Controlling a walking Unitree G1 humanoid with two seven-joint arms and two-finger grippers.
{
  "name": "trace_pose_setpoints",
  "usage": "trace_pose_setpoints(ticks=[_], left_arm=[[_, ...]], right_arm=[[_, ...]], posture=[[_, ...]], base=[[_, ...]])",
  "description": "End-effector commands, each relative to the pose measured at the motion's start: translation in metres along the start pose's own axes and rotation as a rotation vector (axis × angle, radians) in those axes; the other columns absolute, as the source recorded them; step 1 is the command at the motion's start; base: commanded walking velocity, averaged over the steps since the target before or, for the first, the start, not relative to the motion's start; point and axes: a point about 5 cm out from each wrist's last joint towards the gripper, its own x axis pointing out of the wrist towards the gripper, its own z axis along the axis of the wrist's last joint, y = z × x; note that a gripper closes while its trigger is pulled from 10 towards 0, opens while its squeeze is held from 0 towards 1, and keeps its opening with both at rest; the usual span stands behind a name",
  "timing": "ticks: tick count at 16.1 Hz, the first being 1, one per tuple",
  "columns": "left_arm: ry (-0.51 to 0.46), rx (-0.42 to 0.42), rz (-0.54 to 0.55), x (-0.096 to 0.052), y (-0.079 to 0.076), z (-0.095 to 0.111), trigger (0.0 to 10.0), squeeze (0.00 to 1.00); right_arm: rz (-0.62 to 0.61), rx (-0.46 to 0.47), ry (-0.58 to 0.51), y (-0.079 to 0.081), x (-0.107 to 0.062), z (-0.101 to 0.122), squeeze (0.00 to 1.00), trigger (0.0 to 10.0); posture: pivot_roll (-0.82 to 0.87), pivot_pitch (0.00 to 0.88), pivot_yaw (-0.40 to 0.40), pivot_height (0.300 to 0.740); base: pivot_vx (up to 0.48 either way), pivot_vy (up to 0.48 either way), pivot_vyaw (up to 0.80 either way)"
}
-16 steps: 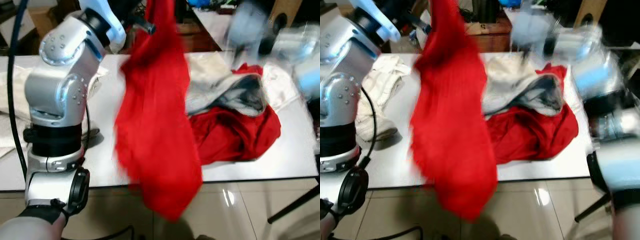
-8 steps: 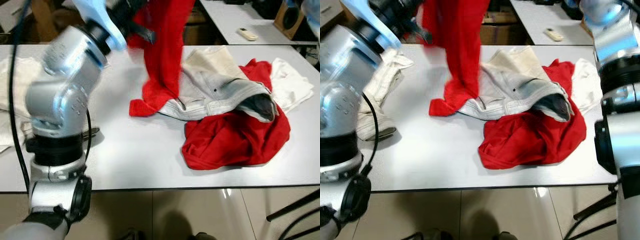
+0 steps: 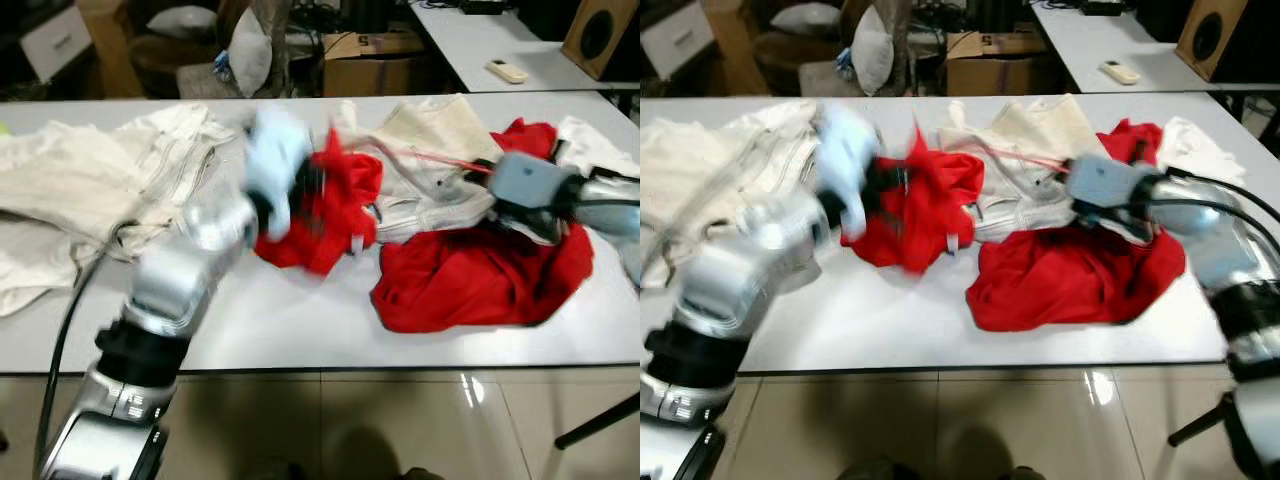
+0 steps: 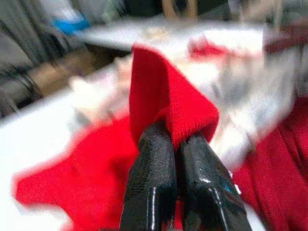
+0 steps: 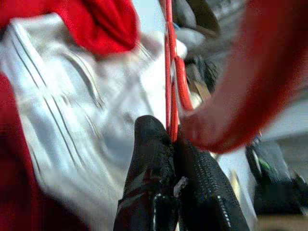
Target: Hang hanger
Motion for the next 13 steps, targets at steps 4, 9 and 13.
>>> trace_pose_setpoints(ticks=[4, 9, 13], left_arm=[[0.171, 0.090, -0.148, 0.011, -0.036, -0.054, 10.0, 0.38], [0.145, 0.036, -0.102, 0.006, -0.028, -0.058, 10.0, 1.00], [0.236, 0.366, -0.179, -0.032, -0.002, -0.055, 10.0, 1.00]], right_arm=[[-0.128, 0.045, -0.055, -0.016, -0.018, 0.019, 0.00, 10.0], [-0.163, 0.095, -0.092, -0.015, -0.023, 0.038, 0.00, 10.0], [-0.148, 0.189, -0.132, -0.018, -0.036, 0.053, 0.00, 10.0]], posture=[[-0.14, 0.000, 0.120, 0.740], [-0.13, 0.000, 0.110, 0.740], [-0.13, 0.000, 0.089, 0.740]], base=[[0.000, 0.000, 0.00], [0.000, 0.000, 0.00], [0.000, 0.000, 0.00]])
